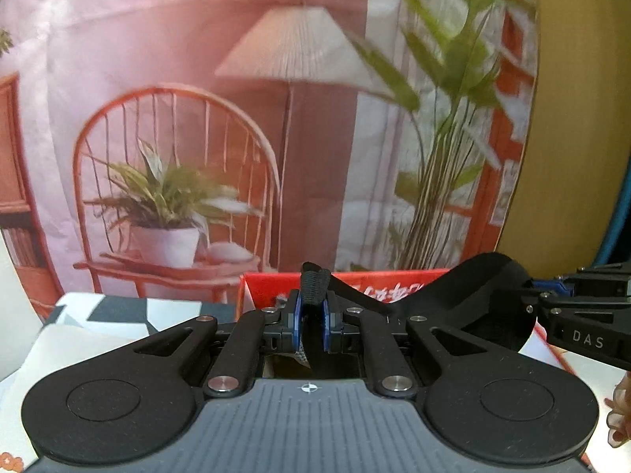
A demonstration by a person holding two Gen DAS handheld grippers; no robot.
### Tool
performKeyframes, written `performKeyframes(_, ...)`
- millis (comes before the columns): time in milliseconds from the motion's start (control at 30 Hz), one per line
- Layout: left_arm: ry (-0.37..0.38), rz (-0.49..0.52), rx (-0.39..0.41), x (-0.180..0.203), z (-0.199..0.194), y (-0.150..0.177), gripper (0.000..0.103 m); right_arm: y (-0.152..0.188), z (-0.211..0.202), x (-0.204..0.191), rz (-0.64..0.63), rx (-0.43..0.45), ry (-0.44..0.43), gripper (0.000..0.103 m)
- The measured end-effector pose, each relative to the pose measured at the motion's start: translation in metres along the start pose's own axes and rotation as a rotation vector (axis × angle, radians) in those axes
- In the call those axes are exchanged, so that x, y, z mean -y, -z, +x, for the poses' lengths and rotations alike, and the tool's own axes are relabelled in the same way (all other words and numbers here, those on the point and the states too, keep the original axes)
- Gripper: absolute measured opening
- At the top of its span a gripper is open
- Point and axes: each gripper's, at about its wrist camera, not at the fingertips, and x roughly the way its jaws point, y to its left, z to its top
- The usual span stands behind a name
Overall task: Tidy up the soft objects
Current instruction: 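Lift the black eye mask with both tools and carry it over the red box, then lower the mask into the box and open both tools, then withdraw both tools from the box toward the green felt pouch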
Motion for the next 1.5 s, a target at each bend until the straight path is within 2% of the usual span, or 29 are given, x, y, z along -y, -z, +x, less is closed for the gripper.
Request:
performKeyframes(133, 0.023, 0.018, -0.092, 0.004, 0.032, 0.005, 0.011, 0.003, 0.03, 0.006, -0.021, -0.07, 0.03, 0.01)
performKeyframes(333, 0.059, 0.062, -0.188, 0.009, 0.054, 0.018, 0.011, 0.019, 0.058, 0.014, 0.016, -0.189, 0.043, 0.01)
performKeyframes(467, 0.072, 0.057, -0.215, 0.007, 0.059, 0.02, 0.012, 0.025, 0.063, 0.019, 0.063, -0.218, 0.03, 0.01)
performKeyframes(767, 0.087, 0.076, -0.24, 0.01, 0.06, 0.018, 0.014, 0.029, 0.064, 0.017, 0.063, -0.237, 0.029, 0.012)
performKeyframes(833, 0.097, 0.076, -0.242, 0.01, 0.056, 0.016, 0.02, 0.029, 0.06, 0.017, 0.059, -0.225, 0.051, 0.022)
performKeyframes(967, 0.111, 0.081, -0.215, 0.01, 0.044, 0.011, 0.049, 0.028, 0.048, 0.02, 0.065, -0.194, 0.079, 0.036)
performKeyframes(1033, 0.123, 0.086, -0.196, 0.01, 0.034, 0.008, 0.053, 0.027, 0.039, 0.021, 0.06, -0.171, 0.085, 0.05)
performKeyframes(1100, 0.135, 0.091, -0.178, 0.011, 0.022, 0.005, 0.057, 0.026, 0.029, 0.022, 0.059, -0.144, 0.084, 0.055)
performKeyframes(1167, 0.145, 0.097, -0.154, 0.011, 0.008, 0.005, 0.067, 0.026, 0.016, 0.024, 0.068, -0.114, 0.066, 0.06)
performKeyframes(1233, 0.151, 0.096, -0.13, 0.01, -0.007, 0.007, 0.074, 0.027, 0.0, 0.024, 0.075, -0.079, 0.047, 0.07)
performKeyframes(1400, 0.183, 0.085, -0.08, 0.007, -0.047, 0.025, 0.087, 0.041, -0.04, 0.019, 0.07, -0.008, 0.004, 0.091)
performKeyframes(1500, 0.193, 0.078, -0.07, 0.006, -0.066, 0.043, 0.095, 0.055, -0.059, 0.015, 0.072, -0.003, -0.021, 0.098)
